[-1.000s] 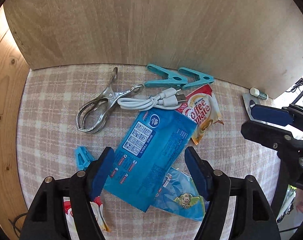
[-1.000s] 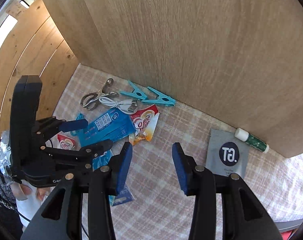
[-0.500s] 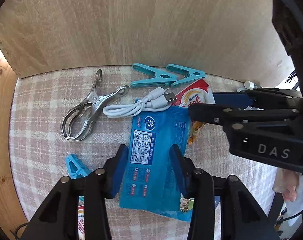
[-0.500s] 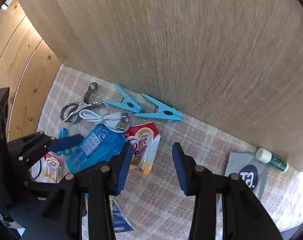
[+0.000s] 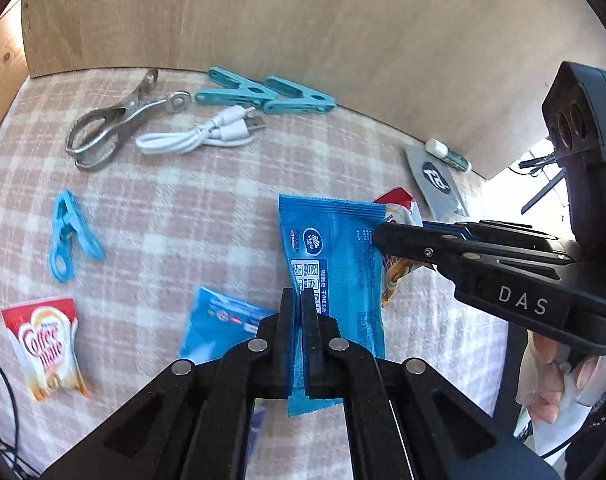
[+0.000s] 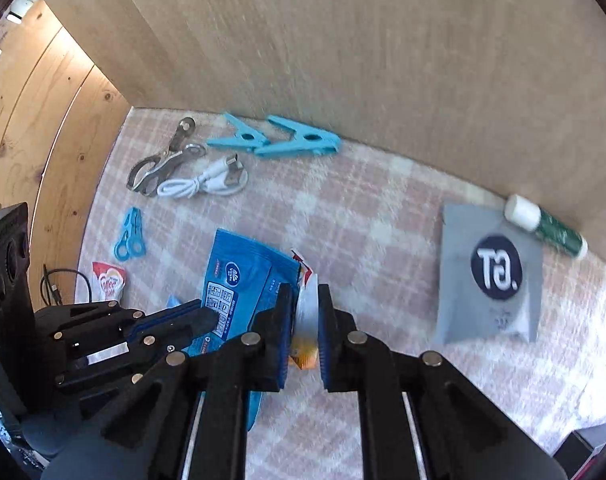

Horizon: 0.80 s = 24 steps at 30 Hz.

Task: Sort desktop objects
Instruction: 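Carry blue packet and Coffee-mate sachet into the black tray while both tools open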

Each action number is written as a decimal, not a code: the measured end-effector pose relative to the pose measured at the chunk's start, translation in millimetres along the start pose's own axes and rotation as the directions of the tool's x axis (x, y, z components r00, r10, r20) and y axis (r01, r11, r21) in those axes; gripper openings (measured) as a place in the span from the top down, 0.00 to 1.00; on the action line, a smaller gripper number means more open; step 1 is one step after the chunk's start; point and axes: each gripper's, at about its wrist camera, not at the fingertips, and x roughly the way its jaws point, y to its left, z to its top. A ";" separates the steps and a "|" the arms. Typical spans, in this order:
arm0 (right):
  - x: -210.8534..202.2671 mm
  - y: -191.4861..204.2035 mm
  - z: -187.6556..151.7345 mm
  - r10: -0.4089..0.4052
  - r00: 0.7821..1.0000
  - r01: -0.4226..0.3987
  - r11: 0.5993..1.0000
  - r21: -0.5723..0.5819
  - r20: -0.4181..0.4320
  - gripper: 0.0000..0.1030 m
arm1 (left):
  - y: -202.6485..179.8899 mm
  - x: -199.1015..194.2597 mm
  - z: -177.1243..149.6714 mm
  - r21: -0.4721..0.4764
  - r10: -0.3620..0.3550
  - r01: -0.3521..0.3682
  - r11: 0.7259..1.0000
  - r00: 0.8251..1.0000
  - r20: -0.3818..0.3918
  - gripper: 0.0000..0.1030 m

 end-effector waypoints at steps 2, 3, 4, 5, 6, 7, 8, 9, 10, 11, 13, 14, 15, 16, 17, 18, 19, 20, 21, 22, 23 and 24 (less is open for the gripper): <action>-13.7 -8.2 -17.1 0.003 1.000 -0.003 1.000 0.010 0.009 0.89 | -18.1 -4.6 -8.7 0.013 -0.009 0.009 1.000 1.000 0.007 0.98; -22.2 -13.0 -25.5 0.010 1.000 -0.010 1.000 0.019 0.018 0.89 | -29.5 -7.3 -8.4 0.019 -0.015 0.015 1.000 1.000 0.010 0.98; -31.6 -17.6 -32.3 0.012 0.999 -0.013 0.999 0.029 0.030 0.89 | -43.6 -11.6 -10.3 0.026 -0.021 0.021 0.999 1.000 0.013 0.98; -41.4 -21.4 -40.9 0.012 0.999 -0.013 0.999 0.035 0.041 0.89 | -56.6 -16.5 -15.8 0.035 -0.029 0.028 0.999 0.999 0.019 0.98; -50.1 -26.8 -51.7 0.014 0.998 -0.016 0.999 0.041 0.053 0.89 | -66.3 -20.4 -13.6 0.048 -0.037 0.036 0.998 0.999 0.023 0.98; -61.0 -32.9 -59.0 0.015 0.998 -0.019 0.998 0.052 0.065 0.89 | -77.3 -25.8 -18.6 0.064 -0.037 0.035 0.997 0.999 0.028 0.98; -73.3 -40.2 -67.4 0.017 0.997 -0.021 0.998 0.060 0.079 0.89 | -88.8 -32.3 -23.3 0.086 -0.034 0.031 0.996 0.999 0.036 0.98; -85.1 -46.5 -77.4 0.017 0.995 -0.024 0.998 0.064 0.097 0.89 | -103.4 -39.9 -26.1 0.107 -0.035 0.030 0.994 0.998 0.044 0.98; -96.5 -48.6 -83.8 0.013 0.993 -0.021 0.998 0.064 0.116 0.89 | -113.6 -52.1 -34.7 0.124 -0.039 0.033 0.992 0.998 0.051 0.98; -106.8 -51.7 -92.7 0.007 0.991 -0.017 0.998 0.068 0.134 0.89 | -124.8 -59.2 -39.1 0.142 -0.047 0.039 0.989 0.997 0.057 0.98; -133.8 -67.4 -114.6 0.006 0.986 -0.021 0.996 0.090 0.164 0.89 | -148.0 -71.5 -47.5 0.176 -0.064 0.051 0.983 0.995 0.071 0.99; -147.9 -76.5 -125.3 0.001 0.984 -0.019 0.995 0.101 0.180 0.89 | -158.9 -77.2 -51.9 0.194 -0.076 0.060 0.979 0.994 0.073 0.99; -158.7 -84.5 -134.5 -0.012 0.981 -0.011 0.993 0.115 0.196 0.89 | -169.9 -82.1 -56.7 0.208 -0.087 0.070 0.976 0.994 0.073 0.99; -170.9 -94.6 -145.0 -0.029 0.977 0.001 0.991 0.131 0.213 0.89 | -182.7 -82.9 -60.2 0.222 -0.099 0.081 0.972 0.993 0.071 0.99; -182.3 -105.3 -155.0 -0.041 0.973 0.007 0.989 0.149 0.228 0.89 | -196.0 -82.9 -64.1 0.241 -0.114 0.095 0.966 0.991 0.066 0.99; -194.8 -117.8 -166.2 -0.054 0.969 0.013 0.985 0.169 0.242 0.89 | -209.5 -82.0 -67.5 0.260 -0.127 0.107 0.960 0.990 0.059 0.98; -205.3 -130.5 -177.3 -0.068 0.965 0.019 0.981 0.192 0.253 0.89 | -223.3 -80.4 -71.4 0.280 -0.137 0.117 0.953 0.989 0.053 0.99; -216.4 -144.3 -189.4 -0.082 0.962 0.024 0.976 0.217 0.262 0.89 | -238.2 -75.2 -74.3 0.300 -0.150 0.129 0.945 0.988 0.045 0.99; -225.1 -156.9 -200.5 -0.098 0.959 0.031 0.970 0.242 0.267 0.89 | -251.9 -74.3 -78.4 0.317 -0.163 0.143 0.937 0.986 0.035 0.99; -233.3 -169.2 -212.3 -0.116 0.956 0.041 0.963 0.268 0.271 0.89 | -264.9 -72.8 -82.1 0.332 -0.175 0.157 0.930 0.984 0.025 0.99; -240.1 -181.0 -223.1 -0.135 0.952 0.051 0.955 0.294 0.273 0.89 | -277.6 -69.2 -85.0 0.344 -0.190 0.174 0.923 0.982 0.014 0.99; -247.1 -192.0 -234.5 -0.152 0.949 0.058 0.946 0.319 0.277 0.89 | -289.8 -66.1 -88.2 0.354 -0.203 0.189 0.916 0.979 0.002 0.99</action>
